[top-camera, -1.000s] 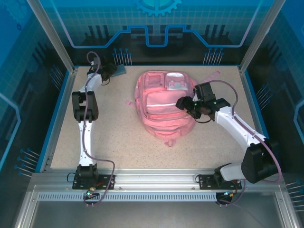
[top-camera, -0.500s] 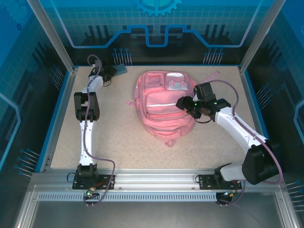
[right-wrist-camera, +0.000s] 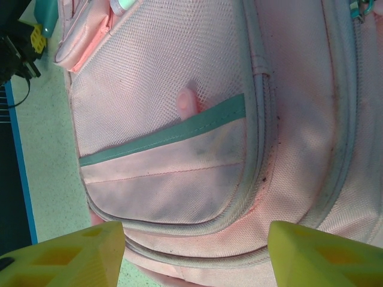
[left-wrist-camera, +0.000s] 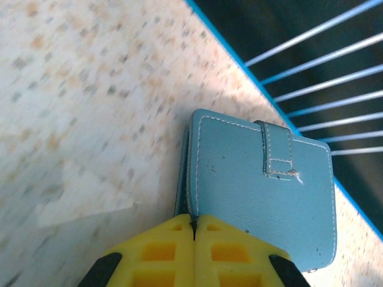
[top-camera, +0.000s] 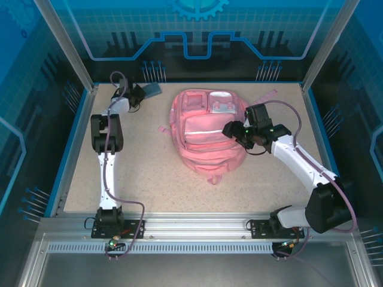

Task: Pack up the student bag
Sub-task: Pick up the card holder from the top-left of the table, then pass the card holder.

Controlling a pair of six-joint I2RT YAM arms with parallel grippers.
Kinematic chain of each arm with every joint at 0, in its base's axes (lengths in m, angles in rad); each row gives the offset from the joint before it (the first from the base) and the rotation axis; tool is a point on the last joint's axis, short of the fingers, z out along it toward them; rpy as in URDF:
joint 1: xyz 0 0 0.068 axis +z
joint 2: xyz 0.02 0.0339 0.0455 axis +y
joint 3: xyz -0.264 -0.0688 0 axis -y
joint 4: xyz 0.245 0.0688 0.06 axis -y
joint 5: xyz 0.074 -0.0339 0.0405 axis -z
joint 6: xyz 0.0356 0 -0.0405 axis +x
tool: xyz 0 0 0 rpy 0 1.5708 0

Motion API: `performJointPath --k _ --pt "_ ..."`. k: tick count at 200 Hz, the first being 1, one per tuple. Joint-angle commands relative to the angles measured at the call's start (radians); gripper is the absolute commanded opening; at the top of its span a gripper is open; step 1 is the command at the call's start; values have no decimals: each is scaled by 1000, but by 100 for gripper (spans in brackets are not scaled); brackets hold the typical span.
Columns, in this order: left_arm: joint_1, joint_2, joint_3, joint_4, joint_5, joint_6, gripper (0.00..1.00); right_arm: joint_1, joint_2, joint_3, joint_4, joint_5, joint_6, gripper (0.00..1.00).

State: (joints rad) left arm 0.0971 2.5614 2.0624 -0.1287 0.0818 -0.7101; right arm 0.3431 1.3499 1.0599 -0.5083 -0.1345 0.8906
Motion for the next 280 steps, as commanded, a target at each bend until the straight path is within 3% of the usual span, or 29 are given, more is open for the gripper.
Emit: performJointPath --k 1,67,124,174,239,280 --pt "-5 -141 -131 1 32 42 0 20 -34 -10 -16 19 2 65" --pt "-32 -622 -797 19 17 79 0 95 2 32 -27 30 -57 66" --pt "-74 -1093 -1209 -125 24 83 0 319 161 176 15 53 -174 67" --pt "-105 -1319 -1202 -349 95 105 0 488 327 314 116 134 -652 79" --pt "-108 -1403 -1113 -521 237 58 0 562 396 208 462 52 -1125 73" --pt "-107 -1410 -1081 -573 290 45 0 588 442 167 595 2 -1280 69"
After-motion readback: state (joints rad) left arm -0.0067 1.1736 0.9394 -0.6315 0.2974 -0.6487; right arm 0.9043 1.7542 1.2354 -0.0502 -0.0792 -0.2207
